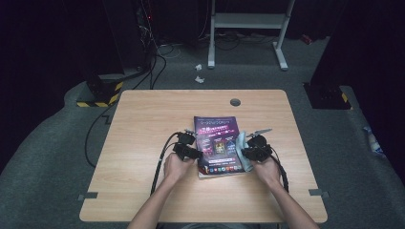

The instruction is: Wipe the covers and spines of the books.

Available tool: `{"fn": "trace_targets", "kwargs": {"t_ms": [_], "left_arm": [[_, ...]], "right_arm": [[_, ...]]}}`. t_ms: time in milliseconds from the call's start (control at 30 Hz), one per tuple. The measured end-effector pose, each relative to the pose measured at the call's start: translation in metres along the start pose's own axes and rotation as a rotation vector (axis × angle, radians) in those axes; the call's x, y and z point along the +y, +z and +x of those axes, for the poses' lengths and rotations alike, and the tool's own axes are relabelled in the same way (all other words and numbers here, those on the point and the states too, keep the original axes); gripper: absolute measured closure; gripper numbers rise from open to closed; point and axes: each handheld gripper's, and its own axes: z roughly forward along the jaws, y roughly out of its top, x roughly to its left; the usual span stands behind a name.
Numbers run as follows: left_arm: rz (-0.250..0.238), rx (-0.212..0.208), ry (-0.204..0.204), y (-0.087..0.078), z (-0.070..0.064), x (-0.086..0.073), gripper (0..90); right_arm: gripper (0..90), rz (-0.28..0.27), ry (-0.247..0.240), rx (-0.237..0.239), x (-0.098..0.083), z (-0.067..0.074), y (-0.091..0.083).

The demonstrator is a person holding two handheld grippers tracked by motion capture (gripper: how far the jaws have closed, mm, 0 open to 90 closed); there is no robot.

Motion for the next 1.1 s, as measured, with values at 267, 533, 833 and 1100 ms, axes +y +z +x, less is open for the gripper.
{"fn": "trace_targets", "kwargs": {"t_ms": [267, 533, 833, 1100], "left_arm": [[0.051, -0.005, 0.037, -0.004, -0.015, -0.006, 61.8], [0.092, -0.012, 0.080, -0.006, -0.029, -0.008, 56.7], [0.049, 0.003, 0.006, -0.004, -0.005, 0.007, 54.4], [0.050, 0.005, 0.007, 0.000, -0.003, 0.006, 52.6]], "right_arm": [[81.0, 0.012, -0.035, 0.003, -0.014, 0.005, -0.009], [81.2, 0.028, -0.039, 0.014, -0.032, 0.004, -0.024], [81.5, 0.053, -0.094, 0.004, -0.008, 0.025, -0.008], [81.6, 0.074, -0.200, 0.085, 0.013, 0.077, 0.012]]}}
